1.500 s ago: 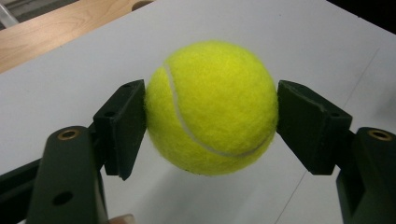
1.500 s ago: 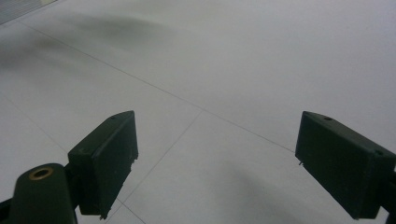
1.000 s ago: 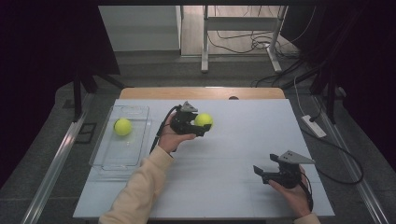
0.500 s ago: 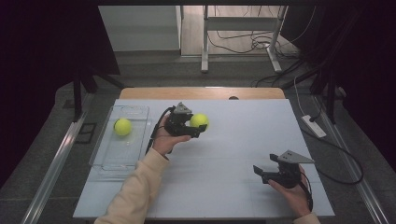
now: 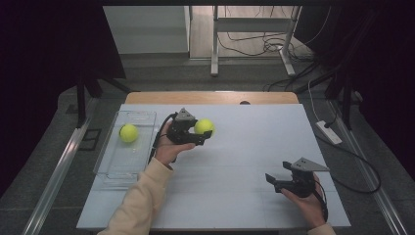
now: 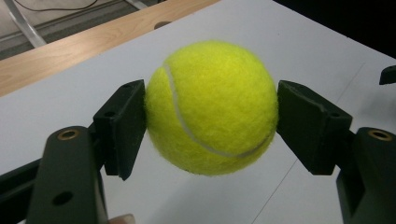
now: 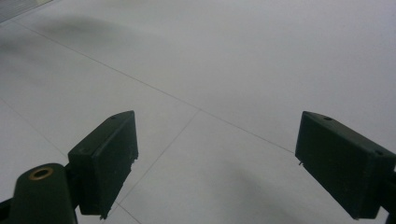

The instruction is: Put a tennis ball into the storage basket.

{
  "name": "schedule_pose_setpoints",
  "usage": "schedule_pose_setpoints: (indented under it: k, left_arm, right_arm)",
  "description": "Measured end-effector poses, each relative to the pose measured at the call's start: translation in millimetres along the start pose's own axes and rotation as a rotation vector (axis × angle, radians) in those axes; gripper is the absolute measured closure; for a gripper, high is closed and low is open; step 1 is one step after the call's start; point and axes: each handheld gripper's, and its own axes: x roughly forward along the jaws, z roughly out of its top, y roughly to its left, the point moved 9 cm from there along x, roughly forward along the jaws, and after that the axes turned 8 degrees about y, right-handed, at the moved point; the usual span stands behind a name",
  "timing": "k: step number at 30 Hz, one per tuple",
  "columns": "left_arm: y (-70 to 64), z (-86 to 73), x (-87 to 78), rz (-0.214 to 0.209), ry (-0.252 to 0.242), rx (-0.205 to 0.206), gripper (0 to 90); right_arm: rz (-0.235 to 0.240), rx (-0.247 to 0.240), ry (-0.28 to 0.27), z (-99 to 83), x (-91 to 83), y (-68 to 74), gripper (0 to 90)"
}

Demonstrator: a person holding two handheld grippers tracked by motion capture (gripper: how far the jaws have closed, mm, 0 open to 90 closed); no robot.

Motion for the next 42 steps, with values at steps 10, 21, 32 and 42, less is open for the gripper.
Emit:
schedule_pose_setpoints:
  k: [10, 21, 32, 42]
  left_arm:
    - [4.9, -5.2, -7.8, 0.011, -0.008, -0.015, 28.3]
    - [7.5, -9.2, -14.7, 0.017, -0.022, -0.028, 28.4]
    - [9.3, -12.6, -21.8, 0.018, -0.033, -0.032, 28.3]
    - [12.8, -15.0, -32.2, 0.028, -0.05, -0.043, 28.3]
  right_arm:
    - [-0.001, 0.0, 0.001, 0.1, 0.4, 0.3, 13.2]
    - [-0.001, 0.0, 0.002, 0.0, 0.6, 0.3, 13.2]
    - [-0.005, 0.0, 0.006, -0.2, 1.2, 0.4, 13.2]
    - [-0.007, 0.004, 0.005, -0.2, 1.6, -0.2, 13.2]
